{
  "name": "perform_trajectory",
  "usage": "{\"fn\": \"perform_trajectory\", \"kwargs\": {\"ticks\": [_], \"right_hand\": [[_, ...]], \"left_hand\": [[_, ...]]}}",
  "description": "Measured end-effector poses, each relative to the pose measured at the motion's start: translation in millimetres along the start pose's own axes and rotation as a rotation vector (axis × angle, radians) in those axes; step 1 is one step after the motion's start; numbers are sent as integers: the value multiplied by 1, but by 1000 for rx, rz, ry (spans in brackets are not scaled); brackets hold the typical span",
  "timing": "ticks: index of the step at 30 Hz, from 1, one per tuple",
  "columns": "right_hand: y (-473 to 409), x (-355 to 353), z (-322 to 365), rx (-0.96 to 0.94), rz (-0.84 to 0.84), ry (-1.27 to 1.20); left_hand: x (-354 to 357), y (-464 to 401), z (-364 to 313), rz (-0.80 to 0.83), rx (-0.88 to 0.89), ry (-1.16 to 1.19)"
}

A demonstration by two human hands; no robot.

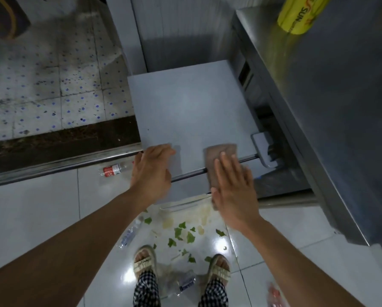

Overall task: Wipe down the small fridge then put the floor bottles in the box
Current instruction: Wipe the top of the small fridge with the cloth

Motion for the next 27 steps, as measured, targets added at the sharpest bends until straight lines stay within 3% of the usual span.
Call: {"fn": "perform_trajectory", "kwargs": {"ticks": [3, 6, 9, 12, 17, 24, 27], "right_hand": [[4, -4, -48, 151, 0, -73], [9, -5, -26, 184, -84, -118], [16, -2, 26, 13, -113, -202], [16, -5, 23, -110, -117, -186], [7, -12, -2, 119, -114, -198], [9, -9, 107, -400, 24, -291], [-9, -20, 82, -380, 2, -247]], "left_hand": [[6, -1, -3, 17, -37, -18], [7, 0, -3, 27, -49, -19], [1, 4, 1, 25, -43, -51], [-8, 11, 12, -5, -63, -38], [-12, 23, 30, -12, -133, 91], [-19, 31, 49, 25, -236, 210], [-23, 32, 52, 42, -261, 230]]}}
Point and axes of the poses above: each hand's wrist, its own y-axis away from the middle knuckle, its own x-axis out of the palm, z = x × y, the point moved 6 cm from there along -y, towards the middle knuckle, and after that the axes turned 2 degrees about y, right-handed, at the moved point
